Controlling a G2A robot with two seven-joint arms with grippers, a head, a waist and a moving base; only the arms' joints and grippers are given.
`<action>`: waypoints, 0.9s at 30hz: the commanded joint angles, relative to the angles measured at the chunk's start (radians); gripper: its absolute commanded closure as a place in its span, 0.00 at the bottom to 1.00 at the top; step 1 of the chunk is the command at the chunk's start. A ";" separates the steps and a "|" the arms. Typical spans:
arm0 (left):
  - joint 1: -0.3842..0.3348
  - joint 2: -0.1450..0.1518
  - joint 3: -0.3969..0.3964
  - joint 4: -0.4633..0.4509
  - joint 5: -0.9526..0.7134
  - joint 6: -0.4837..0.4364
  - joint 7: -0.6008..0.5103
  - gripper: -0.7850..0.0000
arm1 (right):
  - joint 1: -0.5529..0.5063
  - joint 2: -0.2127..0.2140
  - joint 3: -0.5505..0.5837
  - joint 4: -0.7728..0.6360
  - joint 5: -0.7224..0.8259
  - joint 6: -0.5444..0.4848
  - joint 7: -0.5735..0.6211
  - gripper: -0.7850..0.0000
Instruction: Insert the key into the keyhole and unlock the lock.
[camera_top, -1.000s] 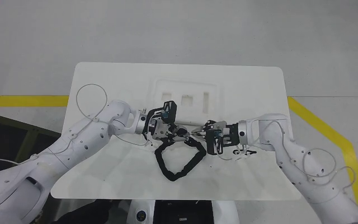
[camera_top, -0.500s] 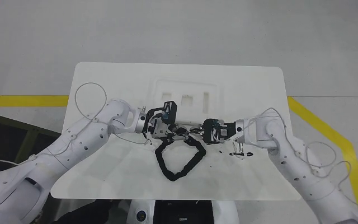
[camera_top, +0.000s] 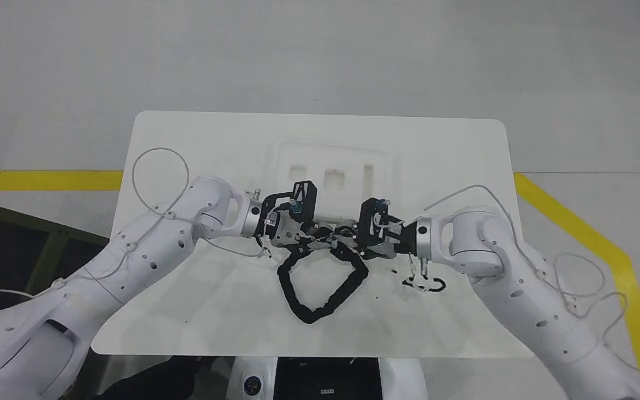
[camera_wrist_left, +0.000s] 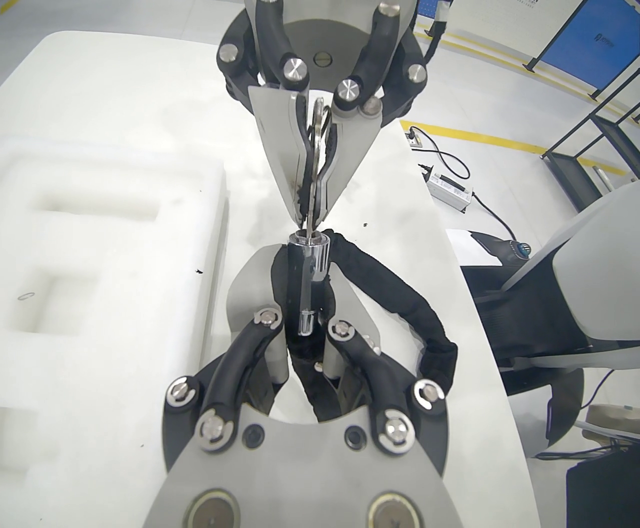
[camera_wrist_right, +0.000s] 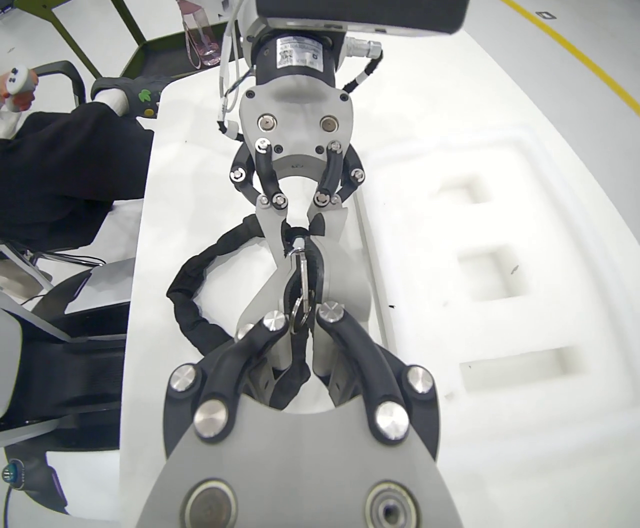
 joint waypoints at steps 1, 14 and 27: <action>0.004 -0.001 -0.008 0.000 0.001 0.000 -0.003 1.00 | -0.010 0.002 0.003 -0.011 0.020 0.033 0.033 1.00; 0.031 -0.007 -0.053 -0.006 0.012 0.002 -0.051 1.00 | -0.092 0.009 0.046 -0.094 0.105 0.180 0.065 1.00; 0.064 -0.009 -0.106 -0.023 0.011 0.007 -0.075 1.00 | -0.111 0.001 0.046 -0.097 0.104 0.207 0.014 0.00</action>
